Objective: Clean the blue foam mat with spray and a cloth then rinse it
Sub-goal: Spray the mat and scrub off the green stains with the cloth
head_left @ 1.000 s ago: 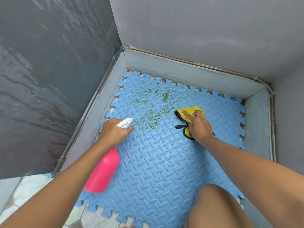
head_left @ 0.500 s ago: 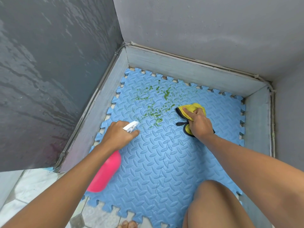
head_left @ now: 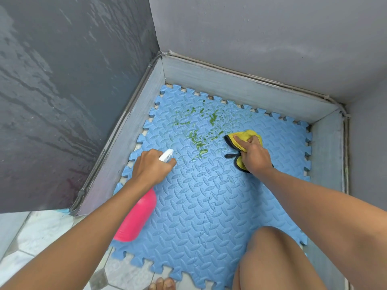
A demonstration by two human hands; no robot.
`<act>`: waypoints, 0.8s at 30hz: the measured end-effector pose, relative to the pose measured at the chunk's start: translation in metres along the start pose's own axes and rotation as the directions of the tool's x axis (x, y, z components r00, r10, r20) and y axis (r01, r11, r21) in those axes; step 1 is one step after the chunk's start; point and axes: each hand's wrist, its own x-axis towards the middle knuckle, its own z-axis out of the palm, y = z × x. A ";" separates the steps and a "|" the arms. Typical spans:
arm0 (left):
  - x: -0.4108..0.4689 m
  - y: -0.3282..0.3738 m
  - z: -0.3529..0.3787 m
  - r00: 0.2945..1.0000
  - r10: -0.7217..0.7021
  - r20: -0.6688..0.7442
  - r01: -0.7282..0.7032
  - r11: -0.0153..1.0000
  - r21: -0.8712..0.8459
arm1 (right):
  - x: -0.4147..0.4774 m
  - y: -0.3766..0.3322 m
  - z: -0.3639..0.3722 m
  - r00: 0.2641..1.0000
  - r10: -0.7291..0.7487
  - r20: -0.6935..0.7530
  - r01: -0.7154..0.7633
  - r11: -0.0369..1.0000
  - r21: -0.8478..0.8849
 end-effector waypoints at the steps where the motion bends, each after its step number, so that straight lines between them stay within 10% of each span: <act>1: -0.001 -0.001 -0.002 0.999 -0.015 -0.033 0.015 1.000 0.009 | 0.000 0.000 0.000 1.000 -0.001 0.005 0.001 1.000 -0.005; 7: -0.003 -0.002 0.000 0.977 0.151 0.153 -0.144 0.988 -0.059 | 0.001 -0.001 -0.002 1.000 -0.005 0.011 0.005 1.000 -0.027; 24: 0.036 0.067 0.005 0.978 0.201 0.061 -0.187 0.965 -0.182 | 0.002 0.003 -0.005 0.999 -0.008 0.037 0.010 0.999 -0.031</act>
